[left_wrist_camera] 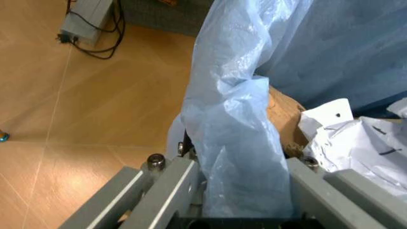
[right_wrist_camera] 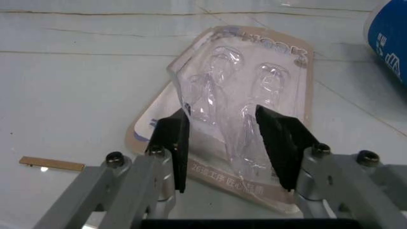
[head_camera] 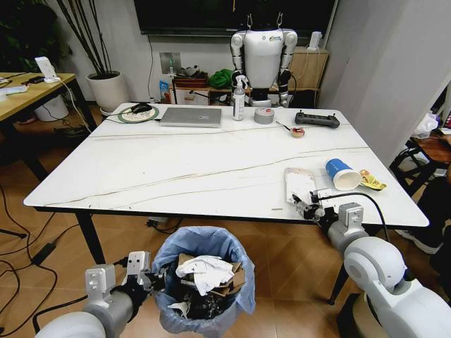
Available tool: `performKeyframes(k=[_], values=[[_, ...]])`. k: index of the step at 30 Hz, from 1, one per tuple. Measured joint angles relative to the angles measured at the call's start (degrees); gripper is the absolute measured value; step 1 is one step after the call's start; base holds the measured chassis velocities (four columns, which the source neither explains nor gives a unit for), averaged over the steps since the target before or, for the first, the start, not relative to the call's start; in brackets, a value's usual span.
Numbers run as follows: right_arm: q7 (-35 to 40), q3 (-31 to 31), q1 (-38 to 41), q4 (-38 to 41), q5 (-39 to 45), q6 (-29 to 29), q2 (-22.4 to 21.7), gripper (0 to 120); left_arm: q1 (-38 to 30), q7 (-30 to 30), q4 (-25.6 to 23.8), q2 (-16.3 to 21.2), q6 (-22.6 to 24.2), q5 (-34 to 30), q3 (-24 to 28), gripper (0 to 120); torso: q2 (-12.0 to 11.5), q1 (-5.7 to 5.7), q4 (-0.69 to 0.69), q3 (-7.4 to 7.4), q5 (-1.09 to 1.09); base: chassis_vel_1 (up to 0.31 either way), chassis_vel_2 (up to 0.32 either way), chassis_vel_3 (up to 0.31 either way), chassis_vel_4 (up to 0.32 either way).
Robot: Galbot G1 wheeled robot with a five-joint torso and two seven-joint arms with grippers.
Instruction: Pick up the trash bin and place the trash from the table into it.
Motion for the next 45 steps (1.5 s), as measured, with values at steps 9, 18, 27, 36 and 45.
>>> performKeyframes(k=[9,18,27,36,45], values=[[0.24,-0.27,0.39,-0.09,0.14,0.12,0.18,8,0.0,0.05,0.0,0.01,0.0,-0.13,-0.2,2,0.0,0.0,0.0,0.0,0.0,0.0,0.0,0.0,0.0],[0.98,1.27,0.21,2.06,1.55,1.05,0.84,0,-0.52,0.33,0.0,0.35,0.0,-0.48,-0.51,2,0.0,0.0,0.0,0.0,0.01,0.0,0.0,0.0,0.0],[-0.67,4.4,-0.03,11.67,10.07,1.27,-2.75,0,-1.21,0.34,0.0,0.33,0.0,-0.82,-0.82,2,0.0,0.0,0.01,0.0,0.0,0.0,0.0,0.0,0.0],[-16.09,6.24,-3.36,19.0,10.27,7.52,-6.21,0,-1.55,0.55,0.0,0.28,0.0,-1.66,-1.78,2,0.0,-0.01,0.0,0.0,0.0,0.0,0.0,0.0,0.0],[-41.04,3.0,-3.81,17.11,0.27,18.81,-9.36,0,-2.07,-0.3,0.0,0.29,0.0,-2.33,-1.86,2,0.0,-0.01,0.01,0.0,0.01,0.0,0.0,0.0,0.0]])
